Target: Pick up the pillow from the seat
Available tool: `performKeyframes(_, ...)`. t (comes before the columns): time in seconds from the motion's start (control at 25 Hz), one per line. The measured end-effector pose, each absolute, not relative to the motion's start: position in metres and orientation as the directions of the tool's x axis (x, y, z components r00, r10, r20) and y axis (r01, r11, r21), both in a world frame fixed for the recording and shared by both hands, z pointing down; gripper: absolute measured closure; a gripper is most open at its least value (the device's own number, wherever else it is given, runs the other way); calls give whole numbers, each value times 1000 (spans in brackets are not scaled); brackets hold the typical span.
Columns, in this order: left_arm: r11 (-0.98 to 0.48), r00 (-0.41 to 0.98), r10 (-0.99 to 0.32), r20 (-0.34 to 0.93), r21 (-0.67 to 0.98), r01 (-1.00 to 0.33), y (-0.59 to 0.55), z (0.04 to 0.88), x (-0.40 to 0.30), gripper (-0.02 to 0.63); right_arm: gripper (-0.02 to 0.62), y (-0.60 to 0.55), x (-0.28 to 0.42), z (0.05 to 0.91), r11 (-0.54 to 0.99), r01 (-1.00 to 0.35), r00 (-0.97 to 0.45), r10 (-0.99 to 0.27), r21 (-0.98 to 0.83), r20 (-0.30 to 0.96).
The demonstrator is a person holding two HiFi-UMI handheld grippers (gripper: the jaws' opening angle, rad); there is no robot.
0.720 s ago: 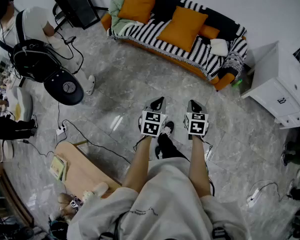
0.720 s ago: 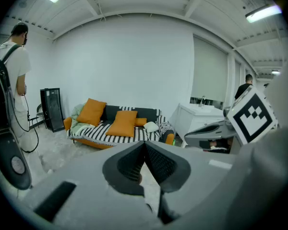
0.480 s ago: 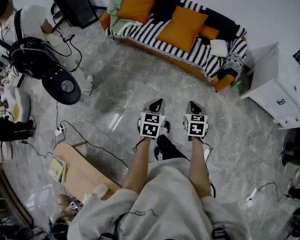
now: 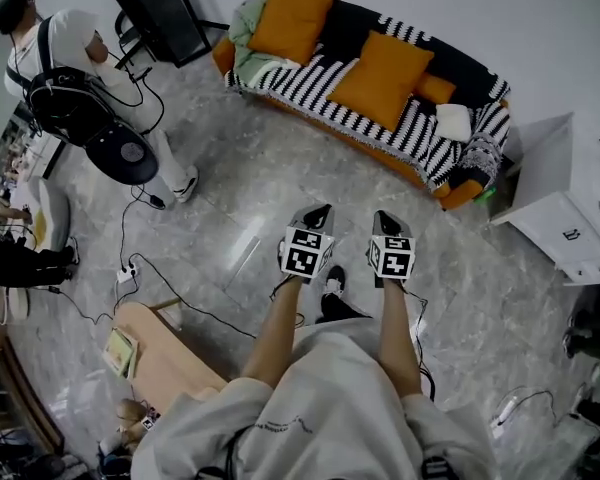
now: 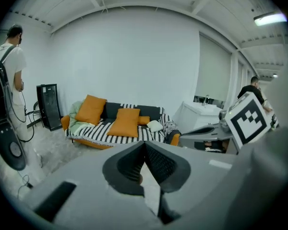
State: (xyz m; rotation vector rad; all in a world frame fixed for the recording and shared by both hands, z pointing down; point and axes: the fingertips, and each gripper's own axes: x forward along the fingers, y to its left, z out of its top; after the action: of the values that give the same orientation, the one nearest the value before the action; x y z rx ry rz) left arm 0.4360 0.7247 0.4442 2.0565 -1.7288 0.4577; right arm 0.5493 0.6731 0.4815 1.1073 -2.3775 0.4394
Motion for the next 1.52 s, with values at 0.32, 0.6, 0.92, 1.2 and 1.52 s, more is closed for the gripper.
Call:
performKeyframes(0.32, -172, 153, -842, 517, 13, -985, 665, 428, 410, 595, 589, 606, 508, 451, 629, -765, -605, -631, -137, 485)
performKeyframes(0.6, -84, 42, -856, 515, -60, -995, 652, 426, 372, 595, 589, 591, 500, 461, 652, -742, -632, -604, -154, 486)
performKeyframes(0.92, -77, 8, -845, 535, -107, -991, 649, 431, 366, 595, 589, 601, 500, 474, 643, -741, -642, -593, -194, 485)
performKeyframes(1.2, -24, 34, -863, 504, 25, -999, 626, 435, 376, 597, 589, 585, 488, 475, 663, -724, -659, -587, -188, 470)
performKeyframes(1.52, 30, 9, -882, 470, 75, -997, 606, 436, 334, 595, 589, 551, 451, 465, 705, -703, -650, -585, -93, 485)
